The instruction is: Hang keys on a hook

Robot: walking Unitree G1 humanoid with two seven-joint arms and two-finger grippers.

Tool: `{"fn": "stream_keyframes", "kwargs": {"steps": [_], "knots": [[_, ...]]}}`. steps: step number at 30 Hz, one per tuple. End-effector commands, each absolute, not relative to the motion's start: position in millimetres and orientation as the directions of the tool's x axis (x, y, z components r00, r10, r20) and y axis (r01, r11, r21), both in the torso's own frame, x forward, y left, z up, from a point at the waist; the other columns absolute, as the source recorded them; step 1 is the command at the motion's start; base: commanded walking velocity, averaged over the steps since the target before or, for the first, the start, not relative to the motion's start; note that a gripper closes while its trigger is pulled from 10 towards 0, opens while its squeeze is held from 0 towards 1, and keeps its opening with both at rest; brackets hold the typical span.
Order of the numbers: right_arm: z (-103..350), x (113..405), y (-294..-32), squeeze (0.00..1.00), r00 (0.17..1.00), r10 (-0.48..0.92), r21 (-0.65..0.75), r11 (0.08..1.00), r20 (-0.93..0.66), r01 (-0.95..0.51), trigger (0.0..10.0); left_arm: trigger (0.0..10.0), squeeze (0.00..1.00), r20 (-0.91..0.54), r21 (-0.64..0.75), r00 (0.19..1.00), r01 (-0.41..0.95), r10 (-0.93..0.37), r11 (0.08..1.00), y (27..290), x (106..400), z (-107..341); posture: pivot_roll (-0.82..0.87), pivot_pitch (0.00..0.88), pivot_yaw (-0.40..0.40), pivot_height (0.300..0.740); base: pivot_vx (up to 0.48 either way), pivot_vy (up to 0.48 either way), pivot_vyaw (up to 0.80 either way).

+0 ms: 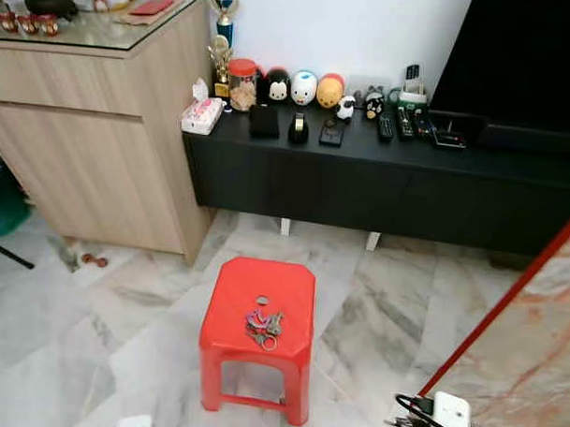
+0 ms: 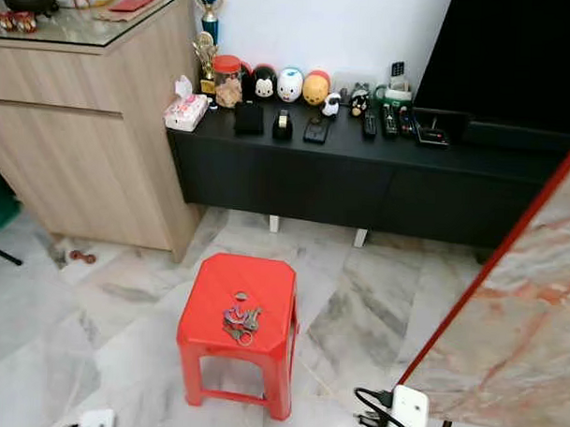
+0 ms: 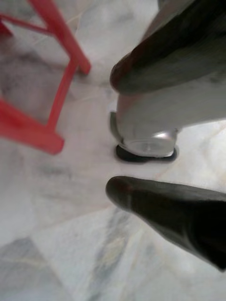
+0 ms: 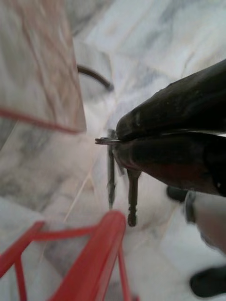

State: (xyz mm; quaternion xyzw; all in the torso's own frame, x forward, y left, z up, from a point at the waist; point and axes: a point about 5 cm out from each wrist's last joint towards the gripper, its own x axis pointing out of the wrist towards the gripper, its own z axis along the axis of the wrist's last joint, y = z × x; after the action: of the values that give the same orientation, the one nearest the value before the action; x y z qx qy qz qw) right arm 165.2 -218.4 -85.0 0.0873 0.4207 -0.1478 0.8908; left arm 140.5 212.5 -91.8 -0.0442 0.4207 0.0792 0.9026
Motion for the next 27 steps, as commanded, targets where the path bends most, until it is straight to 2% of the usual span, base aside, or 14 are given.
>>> {"fn": "stream_keyframes", "kwargs": {"steps": [1, 11, 21, 27], "knots": [[-81.7, 173.5, -215.0, 0.0, 0.627, -0.181, 0.052, 0.941, -0.758, 0.335, 10.0, 10.0, 0.0, -0.786, 0.0, 0.608, -0.183, 0.113, 0.983, 214.5, 131.0, -95.2, 0.12, 0.1, -0.086, 0.74, 0.0, -0.334, 0.0], [-76.7, 186.7, -207.8, 0.0, 0.657, -0.159, 0.073, 0.948, -0.737, 0.311, 10.0, 10.0, 0.0, -0.779, 0.009, 0.615, -0.187, 0.124, 0.982, 219.8, 134.9, -92.8, 0.12, 0.078, -0.087, 0.74, 0.0, -0.338, 0.0], [-66.9, 205.2, -207.0, 0.0, 0.691, -0.194, 0.12, 0.918, -0.696, 0.378, 10.0, 10.0, 0.0, -0.764, 0.006, 0.634, -0.177, 0.118, 0.984, 219.1, 149.4, -88.2, 0.1, 0.055, -0.068, 0.74, 0.0, -0.338, 0.0], [-59.0, 216.3, -207.0, 0.0, 0.733, -0.21, 0.159, 0.903, -0.647, 0.399, 10.0, 10.0, 0.0, -0.765, 0.009, 0.632, -0.181, 0.124, 0.983, 222.3, 151.1, -87.2, 0.1, 0.061, -0.06, 0.74, 0.0, -0.043, 0.0]]}}
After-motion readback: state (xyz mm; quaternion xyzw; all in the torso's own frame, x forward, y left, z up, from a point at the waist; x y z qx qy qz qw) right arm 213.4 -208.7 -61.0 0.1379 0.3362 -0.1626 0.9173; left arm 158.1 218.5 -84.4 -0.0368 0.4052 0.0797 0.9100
